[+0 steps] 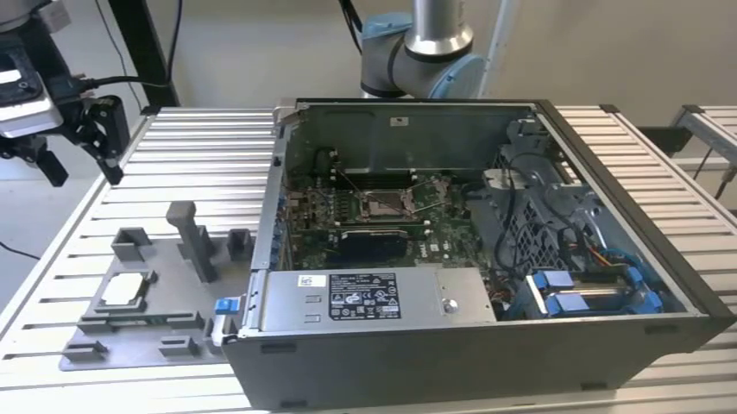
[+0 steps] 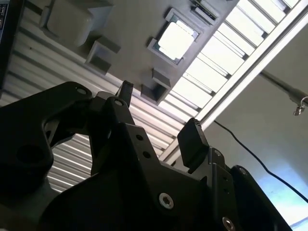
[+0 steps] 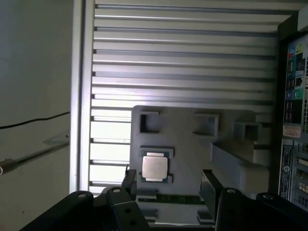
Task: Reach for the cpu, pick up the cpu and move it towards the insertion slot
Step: 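Pick up the cpu and move it towards the insertion slot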
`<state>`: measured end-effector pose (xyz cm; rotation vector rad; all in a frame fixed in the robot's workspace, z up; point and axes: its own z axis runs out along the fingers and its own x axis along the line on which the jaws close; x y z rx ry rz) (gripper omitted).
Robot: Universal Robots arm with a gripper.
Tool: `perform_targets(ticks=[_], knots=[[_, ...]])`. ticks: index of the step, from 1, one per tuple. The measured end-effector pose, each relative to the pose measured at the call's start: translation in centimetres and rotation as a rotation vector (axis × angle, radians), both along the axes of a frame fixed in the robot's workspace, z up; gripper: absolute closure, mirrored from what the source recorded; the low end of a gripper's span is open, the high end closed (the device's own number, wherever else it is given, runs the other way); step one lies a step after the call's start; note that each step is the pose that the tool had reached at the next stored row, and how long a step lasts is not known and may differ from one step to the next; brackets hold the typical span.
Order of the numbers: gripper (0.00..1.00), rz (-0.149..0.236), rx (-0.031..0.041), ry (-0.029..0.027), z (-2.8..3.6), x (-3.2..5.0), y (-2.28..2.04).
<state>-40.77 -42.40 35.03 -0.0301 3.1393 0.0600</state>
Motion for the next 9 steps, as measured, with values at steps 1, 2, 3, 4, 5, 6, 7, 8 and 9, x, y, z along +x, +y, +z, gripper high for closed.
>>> perform_targets(ticks=[1, 2, 3, 4, 5, 6, 7, 8, 9], knots=[[0.00, 0.000, 0.0000, 0.0001, -0.10, 0.00, 0.00], [0.00, 0.000, 0.0000, 0.0000, -0.21, 0.00, 0.00], [0.00, 0.000, -0.0001, 0.0000, -0.32, -0.01, 0.00], [0.00, 0.000, -0.0001, 0.0000, -0.43, -0.01, 0.00], [0.00, 0.000, -0.0001, 0.0000, -0.56, -0.03, 0.00], [0.00, 0.000, -0.0001, 0.0001, -0.68, -0.05, -0.01], [0.00, 0.000, -0.0001, 0.0000, -0.81, -0.06, -0.01], [0.00, 0.000, 0.0000, 0.0000, -0.95, -0.07, -0.02], [0.00, 0.000, -0.0001, 0.0000, -1.11, -0.09, -0.02]])
